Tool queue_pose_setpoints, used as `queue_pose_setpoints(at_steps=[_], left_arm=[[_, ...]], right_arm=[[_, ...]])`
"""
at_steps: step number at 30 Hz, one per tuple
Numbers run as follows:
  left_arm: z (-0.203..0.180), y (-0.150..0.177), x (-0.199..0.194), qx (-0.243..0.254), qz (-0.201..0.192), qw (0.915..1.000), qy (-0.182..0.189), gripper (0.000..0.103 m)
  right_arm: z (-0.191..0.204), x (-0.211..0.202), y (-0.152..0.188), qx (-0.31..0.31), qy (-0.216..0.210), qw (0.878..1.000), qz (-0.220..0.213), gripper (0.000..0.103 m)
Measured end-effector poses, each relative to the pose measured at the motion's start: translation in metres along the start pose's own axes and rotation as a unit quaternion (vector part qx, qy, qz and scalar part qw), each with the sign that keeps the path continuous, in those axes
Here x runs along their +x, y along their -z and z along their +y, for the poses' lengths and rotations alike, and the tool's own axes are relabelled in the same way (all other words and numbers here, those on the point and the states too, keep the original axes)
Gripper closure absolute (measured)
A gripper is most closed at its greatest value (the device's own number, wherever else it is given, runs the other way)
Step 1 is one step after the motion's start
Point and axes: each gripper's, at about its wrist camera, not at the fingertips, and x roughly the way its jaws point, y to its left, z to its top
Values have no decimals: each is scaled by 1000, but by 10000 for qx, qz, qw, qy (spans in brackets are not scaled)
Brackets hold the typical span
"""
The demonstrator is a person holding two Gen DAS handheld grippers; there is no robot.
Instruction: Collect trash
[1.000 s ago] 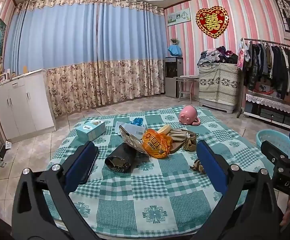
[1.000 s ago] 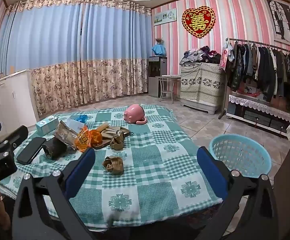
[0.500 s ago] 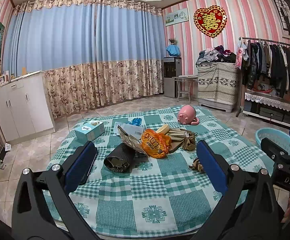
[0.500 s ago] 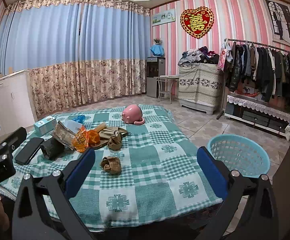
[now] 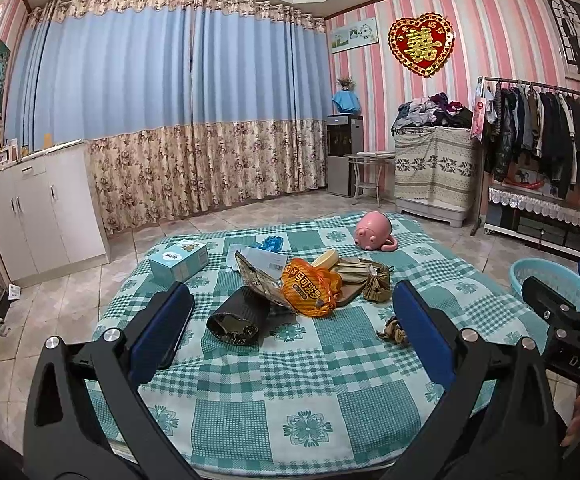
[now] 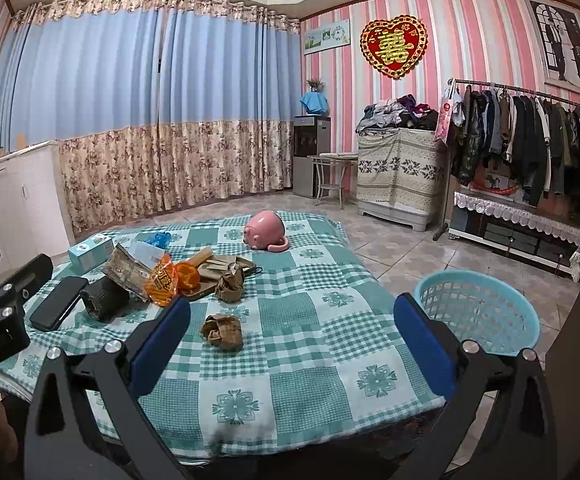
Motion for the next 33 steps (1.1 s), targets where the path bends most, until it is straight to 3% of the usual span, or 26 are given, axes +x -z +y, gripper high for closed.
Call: queue_pose_setpoints(at_steps=[33], left_arm=[[6, 1, 2, -52, 39, 10000, -10, 5]], right_arm=[[-3, -1, 0, 46, -31, 10000, 20, 4]])
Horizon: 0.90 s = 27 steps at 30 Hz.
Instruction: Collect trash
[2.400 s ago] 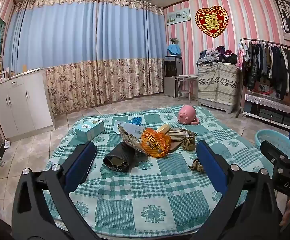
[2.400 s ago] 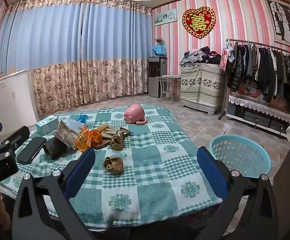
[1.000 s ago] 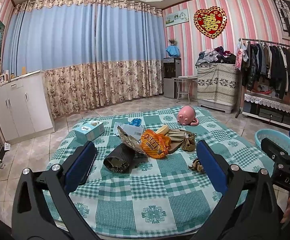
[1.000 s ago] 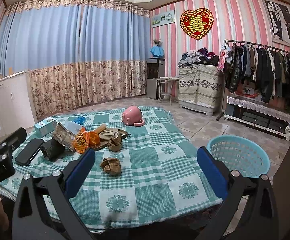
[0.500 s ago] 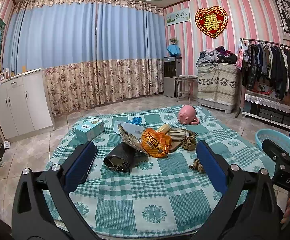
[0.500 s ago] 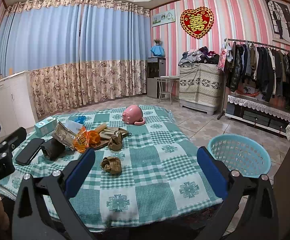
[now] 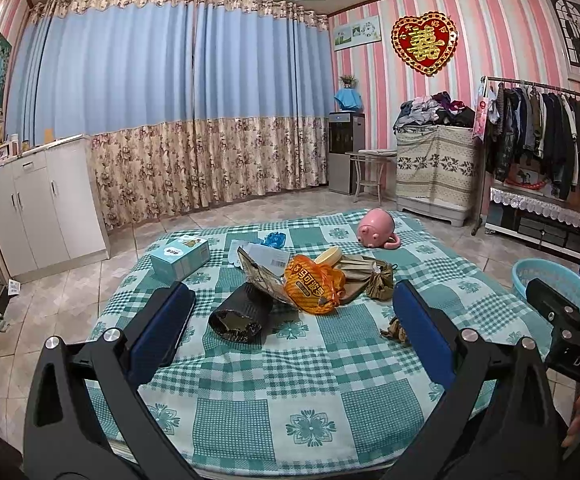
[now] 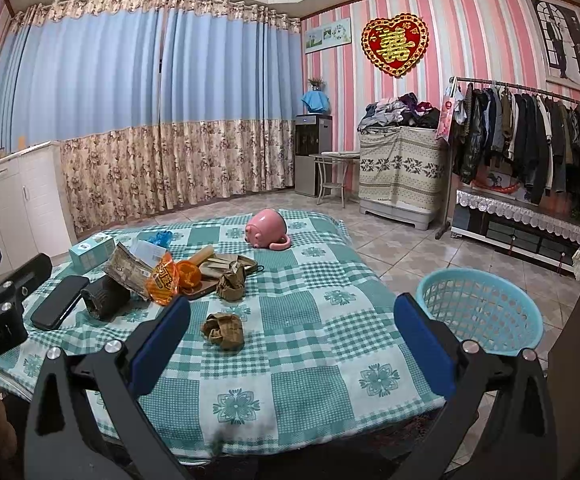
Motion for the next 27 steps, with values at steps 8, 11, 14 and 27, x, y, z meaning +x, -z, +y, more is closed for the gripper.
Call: queue_pose_setpoints(at_steps=[8, 11, 14, 27], left_arm=[[2, 1, 1, -42, 39, 10000, 35, 5], [3, 3, 3, -51, 67, 10000, 40, 5], [3, 5, 5, -50, 90, 9999, 53, 5], [5, 8, 9, -74, 94, 9999, 102, 5]], right_arm=[[1, 5, 4, 11, -23, 10000, 44, 4], [0, 5, 4, 7, -24, 10000, 47, 4], [1, 8, 7, -9, -25, 10000, 71, 4], [1, 13, 11, -7, -23, 10000, 4, 4]])
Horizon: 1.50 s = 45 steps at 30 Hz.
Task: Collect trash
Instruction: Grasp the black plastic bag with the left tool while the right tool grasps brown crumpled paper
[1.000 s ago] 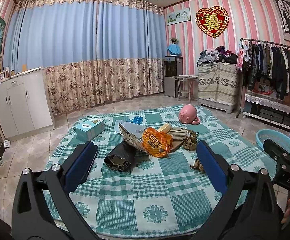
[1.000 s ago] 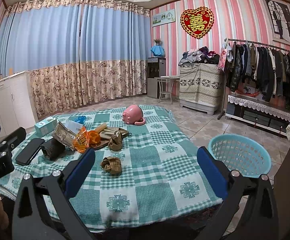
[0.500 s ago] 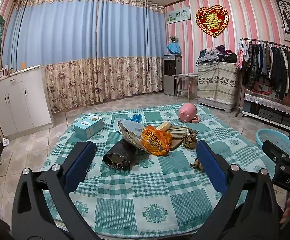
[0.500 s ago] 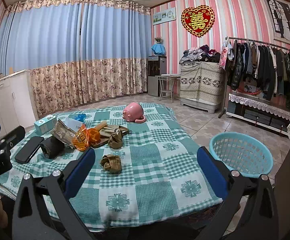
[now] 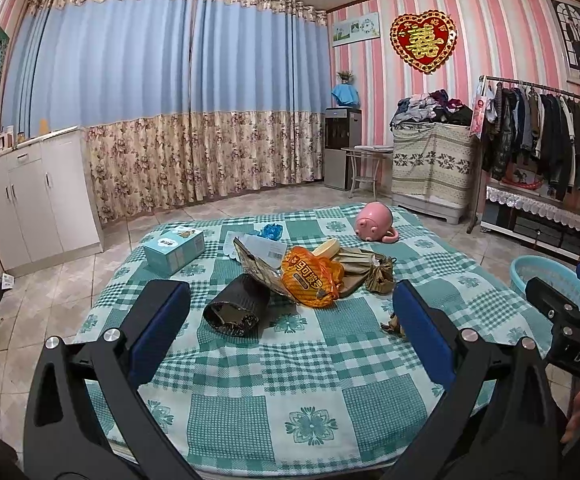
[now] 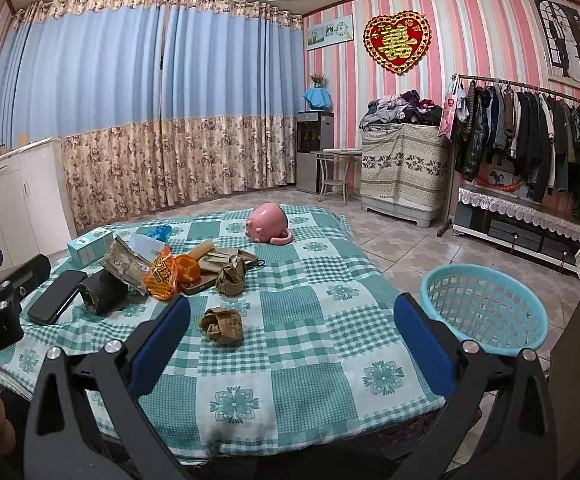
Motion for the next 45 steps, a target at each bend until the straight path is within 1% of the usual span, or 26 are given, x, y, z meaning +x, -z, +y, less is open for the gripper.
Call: queue_pose_setpoints(at_steps=[4, 9, 11, 14, 16, 18, 20, 21, 22, 24, 26, 28, 30, 32, 35, 36, 37, 38, 39, 40, 42, 45], left_arm=[[1, 1, 2, 13, 18, 10000, 6, 5], [7, 4, 18, -12, 182, 9998, -68, 5], [12, 0, 21, -30, 183, 9997, -139, 5], [24, -5, 40, 22, 188, 9995, -253, 5], [32, -9, 55, 65, 200, 9993, -307, 5], [39, -12, 74, 64, 315, 9990, -305, 5], [48, -13, 92, 35, 489, 9986, -216, 5], [54, -14, 110, 11, 697, 9975, -126, 5], [57, -13, 121, 38, 813, 9966, -82, 5], [57, -9, 143, 224, 982, 9948, -171, 5], [57, -2, 162, 374, 1125, 9926, -243, 5], [58, 4, 174, 380, 1247, 9913, -197, 5], [60, 10, 189, 309, 1435, 9891, -121, 5], [61, 15, 199, 298, 1556, 9873, -74, 5], [55, 23, 215, 484, 1774, 9829, -14, 5], [53, 25, 218, 529, 1795, 9823, -16, 6], [52, 27, 220, 567, 1812, 9818, 10, 7], [51, 29, 220, 596, 1841, 9811, 65, 12], [49, 30, 222, 628, 1879, 9800, 172, 21], [47, 31, 221, 662, 1885, 9797, 186, 25], [43, 33, 220, 802, 1856, 9793, 105, 38], [42, 36, 213, 897, 1844, 9787, 123, 38]], right_arm=[[-3, 3, 2, 16, 38, 10000, -17, 4], [-7, 14, 4, 5, 135, 9999, 48, 4], [-9, 20, 5, 9, 133, 9999, 59, 4], [-13, 30, 5, 22, 89, 9999, 108, 4], [-13, 43, 6, -58, 9, 9997, 248, 4], [-13, 52, 7, -116, -71, 9994, 313, 4], [-14, 60, 7, -115, -53, 9994, 313, 4], [-14, 64, 6, -78, -87, 9994, 322, 4], [-14, 67, 5, -49, -113, 9993, 349, 4], [-15, 78, 4, 10, -182, 9984, 526, 4], [-10, 86, 3, -122, -109, 9981, 589, 4], [-4, 98, 4, -261, -64, 9973, 686, 4], [-1, 108, 5, -203, -161, 9968, 751, 4], [-1, 114, 6, -141, -138, 9965, 812, 4], [1, 122, 10, -103, -61, 9961, 870, 4], [2, 123, 11, -123, -34, 9961, 878, 4], [3, 124, 13, -176, 4, 9958, 902, 4], [4, 126, 14, -227, 14, 9953, 939, 4], [7, 128, 17, -272, -6, 9948, 986, 4], [9, 130, 19, -285, -51, 9942, 1038, 4], [14, 133, 23, -325, -177, 9929, 1128, 4], [26, 135, 26, -524, -292, 9909, 1205, 4]])
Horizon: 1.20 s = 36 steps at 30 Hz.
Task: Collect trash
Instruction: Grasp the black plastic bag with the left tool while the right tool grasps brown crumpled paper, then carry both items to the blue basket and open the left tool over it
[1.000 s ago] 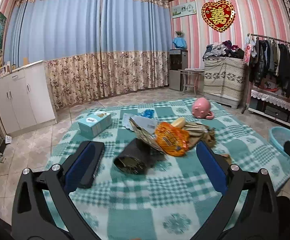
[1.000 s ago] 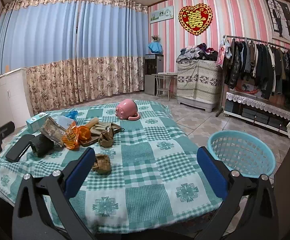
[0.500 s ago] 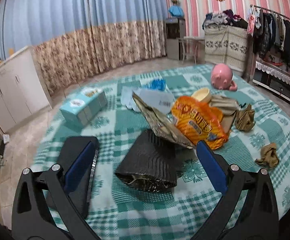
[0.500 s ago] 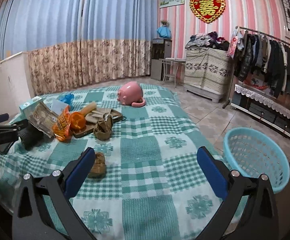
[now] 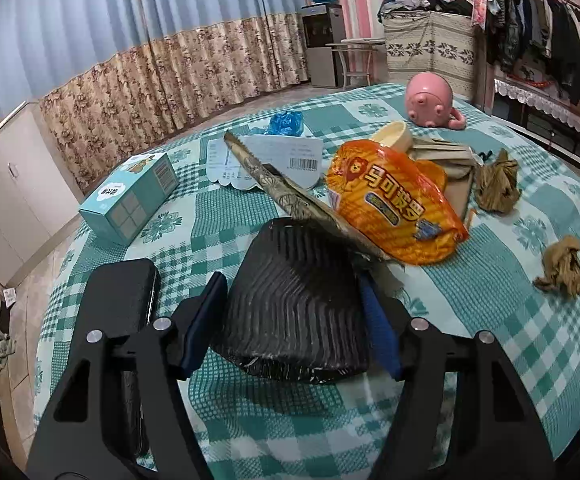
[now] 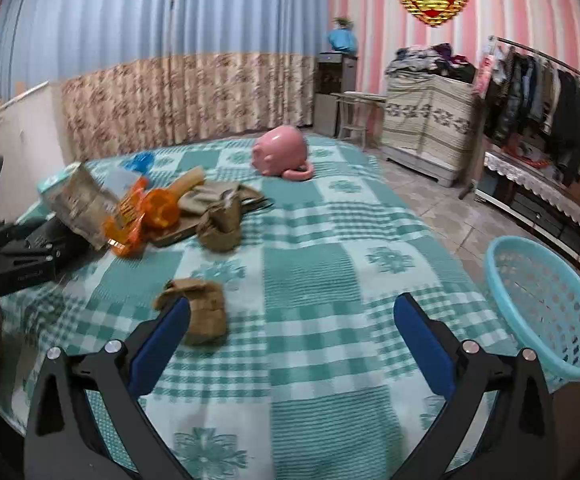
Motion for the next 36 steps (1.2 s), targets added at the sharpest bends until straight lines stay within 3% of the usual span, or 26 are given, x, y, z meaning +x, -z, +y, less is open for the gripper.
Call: queue_pose_setpoints(at_steps=[14, 16, 18, 22, 25, 30, 36], left_arm=[[26, 16, -56, -254, -79, 9983, -511, 38], [32, 17, -65, -401, -93, 9975, -573, 38], [36, 15, -74, -514, -190, 9969, -564, 38], [26, 4, -91, -513, -490, 9958, -570, 38], [8, -10, -98, -396, -675, 9957, -491, 38], [-39, -33, -101, -180, -996, 9949, -39, 38], [-118, -58, -90, 99, -1127, 9911, 703, 38]], right_arm=[[44, 45, -8, -498, -416, 9967, 492, 6], [45, 47, -7, -510, -605, 9950, 612, 20], [47, 47, -4, -535, -780, 9927, 749, 50], [42, 35, -5, -495, -941, 9928, 558, 52], [26, 19, -12, -411, -884, 9946, 347, 52], [-27, -5, -21, -35, -563, 9983, 129, 52], [-124, -33, -16, 440, 416, 9982, 31, 52]])
